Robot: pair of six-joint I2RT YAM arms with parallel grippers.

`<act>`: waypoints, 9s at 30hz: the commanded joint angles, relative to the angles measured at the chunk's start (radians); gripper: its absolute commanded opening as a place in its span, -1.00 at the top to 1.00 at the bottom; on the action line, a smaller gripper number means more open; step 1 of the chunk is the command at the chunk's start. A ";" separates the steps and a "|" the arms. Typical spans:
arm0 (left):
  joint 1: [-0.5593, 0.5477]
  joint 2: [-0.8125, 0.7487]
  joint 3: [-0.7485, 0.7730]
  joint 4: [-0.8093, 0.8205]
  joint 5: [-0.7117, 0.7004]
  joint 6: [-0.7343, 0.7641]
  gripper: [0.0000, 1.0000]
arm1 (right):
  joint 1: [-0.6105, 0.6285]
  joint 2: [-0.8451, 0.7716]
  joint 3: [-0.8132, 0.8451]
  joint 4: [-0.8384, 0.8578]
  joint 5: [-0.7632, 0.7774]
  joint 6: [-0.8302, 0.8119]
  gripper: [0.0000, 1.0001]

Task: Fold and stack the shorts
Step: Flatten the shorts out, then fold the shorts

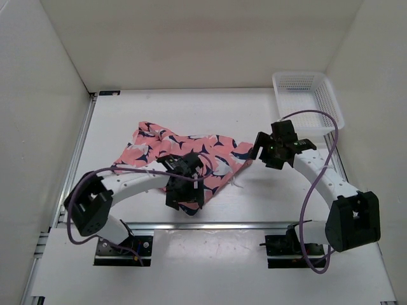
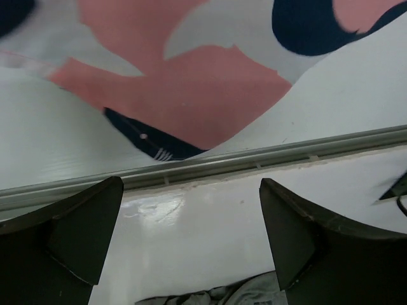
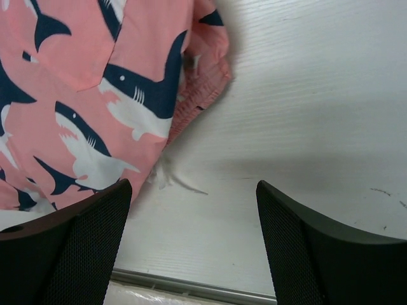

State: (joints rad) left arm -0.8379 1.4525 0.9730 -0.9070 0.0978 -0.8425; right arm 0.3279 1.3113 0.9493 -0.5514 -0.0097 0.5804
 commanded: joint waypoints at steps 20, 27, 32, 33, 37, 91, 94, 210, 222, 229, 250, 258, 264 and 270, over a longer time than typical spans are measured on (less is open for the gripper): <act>0.080 0.027 0.199 -0.234 -0.412 -0.067 0.79 | -0.204 -0.029 -0.093 0.088 -0.249 0.013 -0.70; 0.264 -0.121 0.473 -0.323 -0.360 0.083 0.79 | -0.116 0.106 -0.035 0.137 -0.253 -0.081 -0.59; 0.329 -0.086 0.648 -0.366 -0.360 0.146 0.79 | 0.025 0.186 0.009 0.107 -0.191 -0.157 -0.64; 0.338 -0.086 0.665 -0.375 -0.360 0.160 0.79 | 0.051 0.195 0.009 0.120 -0.191 -0.171 -0.68; 0.373 -0.076 0.711 -0.385 -0.350 0.193 0.79 | 0.115 0.233 0.061 0.140 -0.168 -0.160 -0.74; 0.786 -0.380 0.161 -0.202 -0.171 0.224 -0.69 | 0.194 -0.512 -0.116 -0.229 0.364 0.179 -0.48; 0.795 -0.380 0.126 -0.187 -0.146 0.214 -0.63 | 0.183 -0.439 -0.128 -0.188 0.185 0.243 -0.48; 0.902 -0.015 -0.120 0.066 0.020 0.151 0.79 | 0.035 -0.378 -0.407 0.139 0.120 0.467 1.00; 0.881 -0.145 -0.114 -0.041 0.000 0.109 -1.00 | 0.027 -0.443 -0.518 0.076 0.035 0.581 -0.53; 0.859 -0.078 -0.149 -0.001 0.000 0.075 -1.00 | -0.024 -0.491 -0.664 0.261 -0.150 0.676 -0.50; 0.812 0.044 0.027 0.048 -0.032 0.059 0.78 | -0.033 -0.265 -0.402 0.245 -0.004 0.521 1.00; 0.812 -0.193 0.278 -0.183 -0.113 0.049 0.78 | -0.033 -0.435 -0.192 -0.031 0.097 0.323 1.00; 0.812 -0.381 0.233 -0.286 -0.142 0.014 0.78 | -0.033 -0.515 -0.152 -0.229 0.067 0.248 1.00; 0.812 -0.589 0.230 -0.375 -0.181 -0.020 0.78 | -0.033 -0.675 -0.104 -0.427 0.086 0.239 1.00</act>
State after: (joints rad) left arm -0.0513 0.9409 1.1805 -1.2304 0.1013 -0.8600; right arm 0.3164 0.6842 0.7868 -0.7628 -0.0776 0.8959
